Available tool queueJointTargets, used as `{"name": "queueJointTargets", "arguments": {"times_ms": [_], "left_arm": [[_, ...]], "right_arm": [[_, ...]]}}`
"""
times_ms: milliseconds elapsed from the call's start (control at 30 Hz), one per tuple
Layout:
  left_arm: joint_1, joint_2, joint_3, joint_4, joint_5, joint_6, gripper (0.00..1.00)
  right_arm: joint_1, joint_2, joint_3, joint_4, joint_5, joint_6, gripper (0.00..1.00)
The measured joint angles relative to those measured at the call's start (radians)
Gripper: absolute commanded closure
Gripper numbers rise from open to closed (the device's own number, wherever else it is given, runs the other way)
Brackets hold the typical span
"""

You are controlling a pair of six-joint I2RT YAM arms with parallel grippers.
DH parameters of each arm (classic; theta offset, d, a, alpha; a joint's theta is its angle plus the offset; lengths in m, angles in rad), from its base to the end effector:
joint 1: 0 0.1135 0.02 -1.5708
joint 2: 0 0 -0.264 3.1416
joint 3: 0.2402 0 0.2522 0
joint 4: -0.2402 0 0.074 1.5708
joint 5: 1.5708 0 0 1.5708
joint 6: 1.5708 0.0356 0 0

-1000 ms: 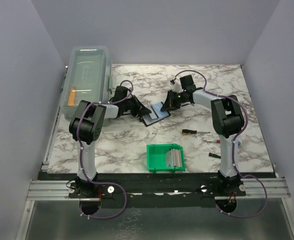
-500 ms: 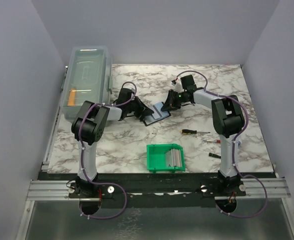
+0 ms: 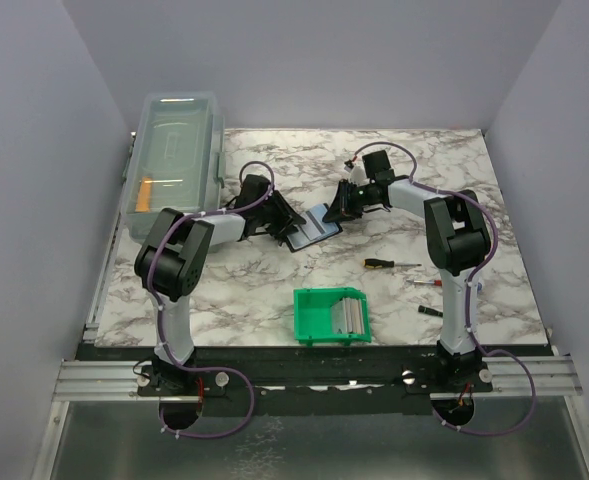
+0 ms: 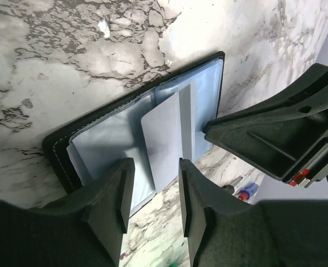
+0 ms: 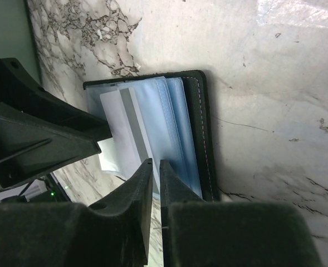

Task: Put the credit cards into the card holder
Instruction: Insert the credit card into the card holder.

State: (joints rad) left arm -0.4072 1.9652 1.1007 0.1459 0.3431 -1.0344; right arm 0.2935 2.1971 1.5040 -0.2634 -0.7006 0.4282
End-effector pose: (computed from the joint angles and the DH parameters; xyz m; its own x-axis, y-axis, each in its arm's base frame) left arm 0.3690 -0.1722 0.1390 -0.8294 -0.5238 -0.1943 -0.2102 0.6148 -0.7602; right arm 0.4336 0.1550 0.1343 -0.9511 0.0442 -0.3056 -0.2000 0.6661 0.7186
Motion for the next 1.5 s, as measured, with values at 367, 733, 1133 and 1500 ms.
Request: {"name": "queueJointTargets", "arguments": {"times_ms": [367,733,1133,1500], "left_arm": [[-0.028,0.051,0.061,-0.031,-0.003,0.038,0.84],[-0.061,0.073,0.125,-0.058,-0.037,0.077,0.68],[-0.057,0.064,0.102,-0.061,0.007,0.078,0.85],[-0.08,0.109,0.169,-0.068,0.01,0.089,0.65]], "right_arm": [[0.0,0.0,-0.002,0.001,-0.001,0.002,0.91],[-0.021,-0.024,-0.035,0.006,-0.01,0.029,0.8],[-0.053,-0.053,-0.074,0.002,-0.01,0.038,0.71],[-0.063,-0.053,-0.131,0.068,-0.064,0.084,0.72]]}}
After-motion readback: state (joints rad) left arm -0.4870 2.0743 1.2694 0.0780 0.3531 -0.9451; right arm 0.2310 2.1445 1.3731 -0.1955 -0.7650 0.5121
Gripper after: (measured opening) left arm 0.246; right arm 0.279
